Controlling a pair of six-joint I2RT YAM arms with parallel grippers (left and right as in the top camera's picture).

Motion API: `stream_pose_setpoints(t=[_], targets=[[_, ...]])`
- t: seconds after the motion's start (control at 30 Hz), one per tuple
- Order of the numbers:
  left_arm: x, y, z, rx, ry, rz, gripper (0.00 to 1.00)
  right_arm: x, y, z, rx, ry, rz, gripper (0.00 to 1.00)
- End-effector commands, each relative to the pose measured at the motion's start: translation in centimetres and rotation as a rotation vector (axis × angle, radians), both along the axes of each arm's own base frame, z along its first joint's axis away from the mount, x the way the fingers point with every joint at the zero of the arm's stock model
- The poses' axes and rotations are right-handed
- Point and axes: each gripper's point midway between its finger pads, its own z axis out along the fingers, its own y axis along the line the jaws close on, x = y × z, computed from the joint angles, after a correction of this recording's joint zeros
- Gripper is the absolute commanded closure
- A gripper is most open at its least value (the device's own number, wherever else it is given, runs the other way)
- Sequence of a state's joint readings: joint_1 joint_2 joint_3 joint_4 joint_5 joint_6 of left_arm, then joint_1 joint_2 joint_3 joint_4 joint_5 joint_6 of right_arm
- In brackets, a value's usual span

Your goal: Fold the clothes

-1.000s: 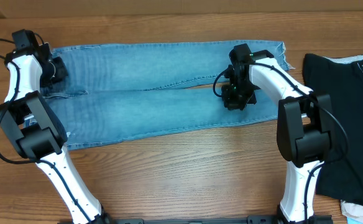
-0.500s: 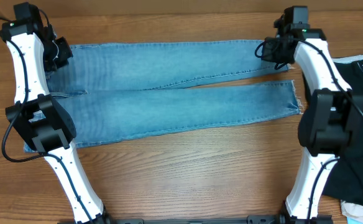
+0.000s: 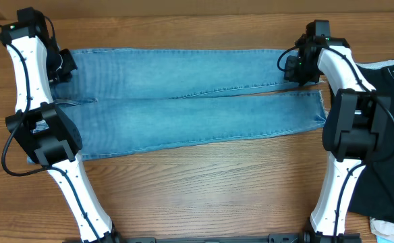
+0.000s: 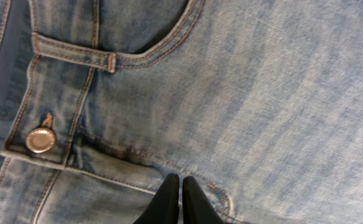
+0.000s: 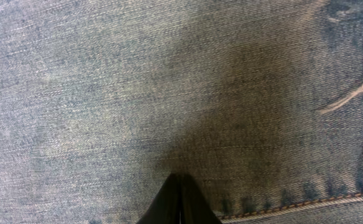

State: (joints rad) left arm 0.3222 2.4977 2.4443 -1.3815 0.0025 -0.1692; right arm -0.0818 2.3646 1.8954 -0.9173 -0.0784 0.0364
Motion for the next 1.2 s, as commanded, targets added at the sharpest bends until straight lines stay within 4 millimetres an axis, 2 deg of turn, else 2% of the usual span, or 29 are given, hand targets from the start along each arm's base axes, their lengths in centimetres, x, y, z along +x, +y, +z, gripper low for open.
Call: stream_pose_setpoints(t=[0.0,0.07,0.1,0.13,0.2,0.27,0.33,0.37,0.43,0.6,0.63,0.67,0.7,0.73,0.77,0.8,0.93,1.0,1.03,1.07,1.1,1.13,1.17], targets=[[-0.3,0.3,0.9,0.007,-0.003,-0.02,0.96,0.9,-2.2,1.3,-0.015,-0.013,-0.032,0.96],[-0.8,-0.1,1.4,-0.012,0.004,-0.021,0.96,2.2,-0.9,6.6,0.058,-0.062,-0.01,0.96],[-0.9,-0.4,1.8,-0.026,0.0,-0.023,0.96,2.0,-0.3,8.8,0.09,-0.065,-0.002,0.96],[-1.0,-0.7,2.2,-0.038,-0.003,-0.025,0.96,1.3,0.1,10.5,0.111,-0.054,0.002,0.96],[-0.8,-1.2,2.4,-0.065,-0.019,-0.029,0.96,-0.5,0.7,12.0,0.142,-0.009,0.002,0.96],[-0.7,-1.5,2.4,-0.074,-0.021,-0.032,0.96,-2.3,1.7,12.2,0.186,0.056,0.007,0.96],[-0.6,-1.9,2.4,-0.096,-0.029,-0.037,0.96,-3.7,3.4,12.1,0.218,0.113,0.057,0.96],[-0.4,-2.4,2.5,-0.123,-0.038,-0.041,0.96,-4.1,5.0,12.3,0.226,0.123,0.108,0.96],[-0.2,-3.0,2.6,-0.152,-0.047,-0.049,0.96,-4.8,8.5,12.7,0.247,0.129,0.221,0.96],[0.4,-4.3,2.7,-0.165,-0.064,-0.074,0.96,-7.4,19.9,12.7,0.212,0.133,0.506,0.96],[0.6,-4.6,2.7,-0.163,-0.07,-0.081,0.9,-8.5,22.8,12.7,0.205,0.126,0.61,0.96],[0.8,-4.7,2.7,-0.161,-0.075,-0.084,0.77,-9.3,24.6,12.7,0.202,0.124,0.662,0.96],[1.0,-4.7,2.7,-0.159,-0.081,-0.086,0.59,-10.1,26.2,12.7,0.198,0.12,0.713,0.96],[1.2,-4.8,2.8,-0.157,-0.088,-0.089,0.31,-10.8,27.8,12.6,0.179,0.109,0.781,0.96],[1.3,-4.7,2.8,-0.155,-0.094,-0.089,0.08,-11.2,28.7,12.3,0.148,0.099,0.811,0.96],[1.4,-4.7,2.8,-0.154,-0.098,-0.09,0.0,-11.3,29.4,12.1,0.123,0.088,0.83,0.96],[1.4,-4.6,2.8,-0.153,-0.096,-0.071,0.0,-12.8,33.8,10.6,0.113,0.043,0.928,0.96],[1.4,-4.6,2.8,-0.153,-0.096,-0.071,0.0,-13.0,35.6,10.6,0.124,0.003,0.96,0.8],[1.4,-4.6,2.8,-0.152,-0.097,-0.071,0.0,-12.9,37.0,10.8,0.131,-0.039,0.984,0.75],[1.4,-4.6,2.8,-0.152,-0.096,-0.071,0.0,-12.8,37.9,11.0,0.137,-0.068,0.999,0.57],[1.4,-4.6,2.8,-0.153,-0.096,-0.071,0.0,-12.9,38.6,11.1,0.145,-0.086,1.011,0.45],[1.4,-4.6,2.8,-0.152,-0.096,-0.071,0.0,-13.0,39.3,11.3,0.148,-0.103,1.023,0.24],[1.4,-4.6,2.8,-0.153,-0.097,-0.071,0.0,-13.2,39.9,11.4,0.166,-0.114,1.027,0.22]])
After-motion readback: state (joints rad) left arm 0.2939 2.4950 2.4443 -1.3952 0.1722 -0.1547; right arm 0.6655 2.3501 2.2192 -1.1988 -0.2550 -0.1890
